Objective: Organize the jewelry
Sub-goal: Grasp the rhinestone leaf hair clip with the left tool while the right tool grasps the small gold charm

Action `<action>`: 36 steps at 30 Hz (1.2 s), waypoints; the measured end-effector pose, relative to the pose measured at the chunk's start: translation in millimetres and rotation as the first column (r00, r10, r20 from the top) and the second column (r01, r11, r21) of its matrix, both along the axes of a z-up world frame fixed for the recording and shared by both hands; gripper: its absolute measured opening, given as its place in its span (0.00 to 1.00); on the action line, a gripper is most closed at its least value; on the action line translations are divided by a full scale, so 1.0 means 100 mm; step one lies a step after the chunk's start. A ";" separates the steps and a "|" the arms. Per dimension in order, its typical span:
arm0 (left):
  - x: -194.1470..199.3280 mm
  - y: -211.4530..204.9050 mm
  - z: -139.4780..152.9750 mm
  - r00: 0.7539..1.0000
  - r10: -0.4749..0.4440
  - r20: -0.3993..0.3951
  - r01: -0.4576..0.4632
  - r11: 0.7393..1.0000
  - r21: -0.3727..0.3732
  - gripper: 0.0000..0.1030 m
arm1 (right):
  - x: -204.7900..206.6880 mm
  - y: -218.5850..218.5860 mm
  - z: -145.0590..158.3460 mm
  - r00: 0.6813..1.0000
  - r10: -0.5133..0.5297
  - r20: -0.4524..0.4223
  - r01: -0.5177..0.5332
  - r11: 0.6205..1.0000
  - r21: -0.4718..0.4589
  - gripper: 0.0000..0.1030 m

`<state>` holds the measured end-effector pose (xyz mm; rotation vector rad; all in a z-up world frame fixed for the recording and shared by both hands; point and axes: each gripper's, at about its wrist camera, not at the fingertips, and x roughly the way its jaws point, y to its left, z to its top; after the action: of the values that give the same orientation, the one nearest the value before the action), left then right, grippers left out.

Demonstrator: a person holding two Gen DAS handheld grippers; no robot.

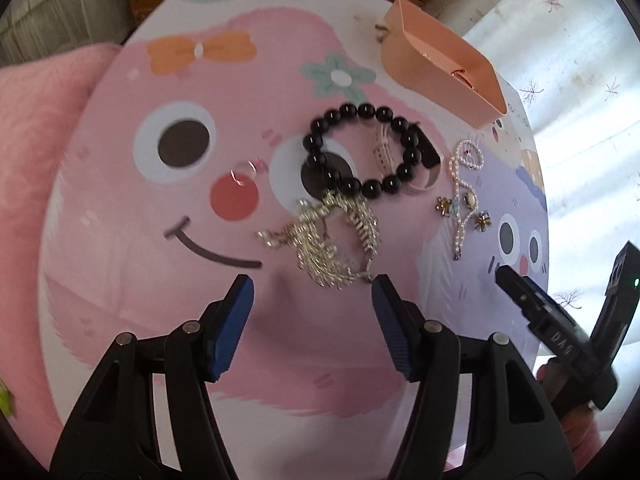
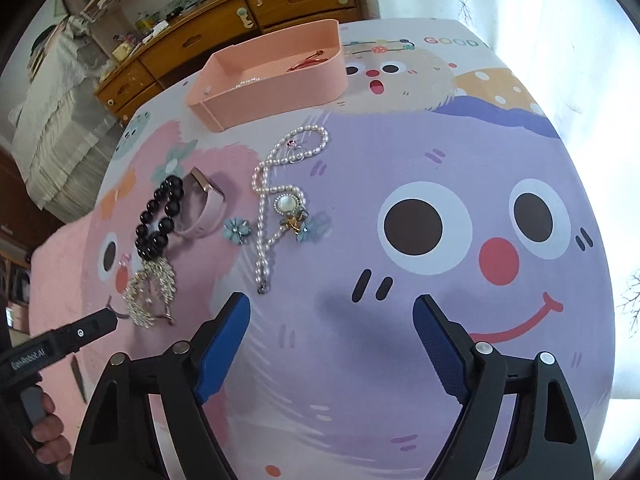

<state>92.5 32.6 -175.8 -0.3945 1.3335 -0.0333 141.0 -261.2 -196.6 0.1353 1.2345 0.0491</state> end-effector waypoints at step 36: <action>0.37 -0.26 -0.27 0.964 0.260 -0.058 -0.243 0.948 0.207 0.26 | 0.34 0.51 -0.34 0.912 0.339 0.231 -0.298 0.934 -0.197 0.26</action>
<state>129.9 6.8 -203.2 -0.3968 1.3467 0.3309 174.8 -210.4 -230.6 -0.2089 0.9799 0.2469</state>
